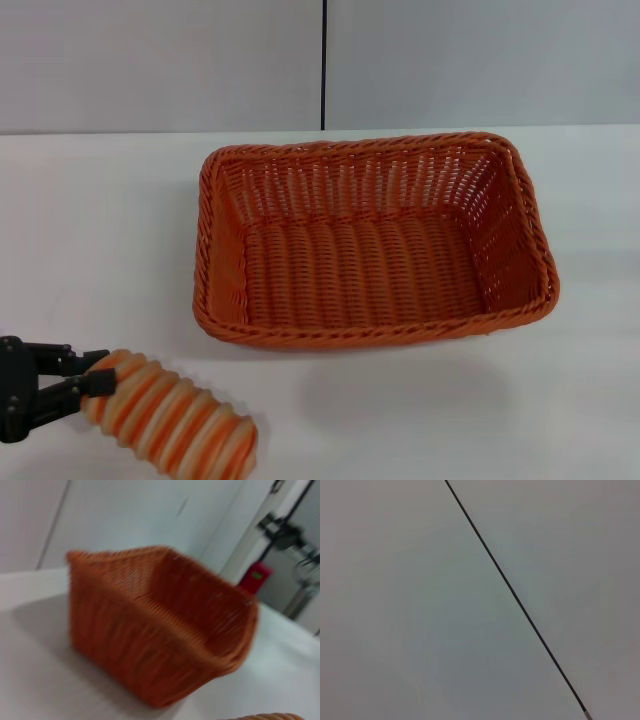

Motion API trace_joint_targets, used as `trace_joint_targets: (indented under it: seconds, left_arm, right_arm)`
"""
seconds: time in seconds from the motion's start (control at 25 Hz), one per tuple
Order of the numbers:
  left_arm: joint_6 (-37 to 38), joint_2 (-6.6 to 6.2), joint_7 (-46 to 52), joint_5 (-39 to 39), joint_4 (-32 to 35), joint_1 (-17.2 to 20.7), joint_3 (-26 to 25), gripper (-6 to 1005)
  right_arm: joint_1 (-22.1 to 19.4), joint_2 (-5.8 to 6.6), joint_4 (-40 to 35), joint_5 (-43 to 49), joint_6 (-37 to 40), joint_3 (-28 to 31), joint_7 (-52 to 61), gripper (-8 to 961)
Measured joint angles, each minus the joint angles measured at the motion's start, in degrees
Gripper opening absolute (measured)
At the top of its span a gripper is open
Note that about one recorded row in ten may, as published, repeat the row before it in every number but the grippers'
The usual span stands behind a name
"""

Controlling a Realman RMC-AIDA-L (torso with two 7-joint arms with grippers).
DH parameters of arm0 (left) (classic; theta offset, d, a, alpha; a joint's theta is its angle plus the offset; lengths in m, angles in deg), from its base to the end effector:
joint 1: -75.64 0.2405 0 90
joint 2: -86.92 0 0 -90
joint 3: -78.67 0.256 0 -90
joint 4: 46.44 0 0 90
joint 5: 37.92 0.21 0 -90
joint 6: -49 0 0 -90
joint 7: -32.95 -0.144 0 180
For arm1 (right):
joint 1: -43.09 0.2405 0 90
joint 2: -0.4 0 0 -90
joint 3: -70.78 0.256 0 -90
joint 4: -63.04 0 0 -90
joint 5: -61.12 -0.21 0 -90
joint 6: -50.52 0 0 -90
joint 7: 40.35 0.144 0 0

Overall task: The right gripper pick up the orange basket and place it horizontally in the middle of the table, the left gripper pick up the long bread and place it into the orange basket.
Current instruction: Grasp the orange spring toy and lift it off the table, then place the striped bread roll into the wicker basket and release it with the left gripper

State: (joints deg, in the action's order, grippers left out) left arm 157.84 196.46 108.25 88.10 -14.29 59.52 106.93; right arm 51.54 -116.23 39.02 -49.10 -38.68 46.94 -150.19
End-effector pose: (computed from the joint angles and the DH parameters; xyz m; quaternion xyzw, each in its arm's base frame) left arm -0.3549 0.2131 0.0610 -0.9183 -0.3135 -0.2313 0.0707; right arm 0.3829 0.2357 0.1069 -0.6263 0.3423 0.5028 0.4876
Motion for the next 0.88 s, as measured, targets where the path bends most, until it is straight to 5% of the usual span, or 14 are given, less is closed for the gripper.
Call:
trace_joint_targets:
  seconds: [0.2,0.48,0.64,0.88]
  left_arm:
    - [5.24,-1.62,0.25,-0.52,-1.91,-1.98,-0.65,237]
    - [6.01,-1.59,1.6,-6.62,-5.71,-5.17,-0.9,180]
    - [4.77,0.82,3.21,-11.87,-6.19,-7.57,-1.33,161]
    - [-0.48,7.05,3.3,-15.35,-5.93,-13.58,-1.59,146]
  right_arm:
    - [0.44,-0.01,0.49,0.04,0.37,0.02,-0.52,515]
    - [0.83,-0.06,1.06,0.17,0.53,-0.13,-0.71,515]
    - [1.04,-0.09,2.17,0.17,0.55,-0.17,-1.33,515]
    - [1.93,-0.18,3.44,-0.22,0.22,0.45,-2.88,515]
